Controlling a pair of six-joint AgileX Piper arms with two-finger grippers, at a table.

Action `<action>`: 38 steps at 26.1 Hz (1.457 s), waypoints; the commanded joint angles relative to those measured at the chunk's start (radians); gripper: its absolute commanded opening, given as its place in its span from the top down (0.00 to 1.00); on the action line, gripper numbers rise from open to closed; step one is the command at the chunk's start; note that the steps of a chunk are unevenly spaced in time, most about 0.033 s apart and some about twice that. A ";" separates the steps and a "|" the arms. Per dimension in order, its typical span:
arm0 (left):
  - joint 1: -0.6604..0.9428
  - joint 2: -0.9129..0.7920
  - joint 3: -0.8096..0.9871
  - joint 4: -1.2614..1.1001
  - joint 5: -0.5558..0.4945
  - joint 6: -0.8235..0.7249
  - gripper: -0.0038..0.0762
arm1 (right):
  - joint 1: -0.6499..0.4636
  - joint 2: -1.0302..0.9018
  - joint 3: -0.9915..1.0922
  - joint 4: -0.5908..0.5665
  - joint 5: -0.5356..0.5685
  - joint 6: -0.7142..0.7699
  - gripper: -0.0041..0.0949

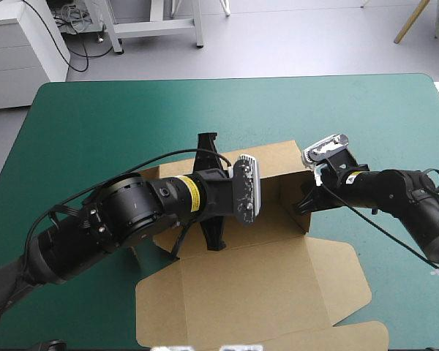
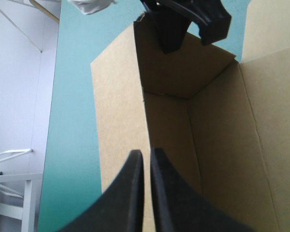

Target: Fold the box

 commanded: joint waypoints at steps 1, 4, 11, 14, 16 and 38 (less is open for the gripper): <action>0.024 0.012 -0.121 -0.002 0.069 -0.040 0.95 | -0.001 -0.026 -0.029 0.015 -0.066 -0.003 0.98; 0.142 0.038 -0.188 -0.008 0.160 -0.101 0.95 | -0.001 -0.026 -0.029 0.012 -0.071 -0.003 0.98; 0.653 0.031 -0.191 -0.338 0.208 -0.114 0.95 | -0.001 -0.026 -0.029 0.008 -0.075 -0.001 0.98; 0.900 0.025 -0.191 -0.496 0.217 -0.114 0.95 | -0.001 -0.026 -0.031 0.005 -0.076 -0.001 0.98; 1.004 0.010 -0.184 -0.524 0.226 -0.127 0.96 | -0.001 -0.026 -0.031 -0.012 -0.079 0.012 0.98; 1.060 -0.116 -0.018 -0.387 0.200 -0.159 0.96 | -0.001 -0.017 -0.246 -0.283 0.215 0.370 0.98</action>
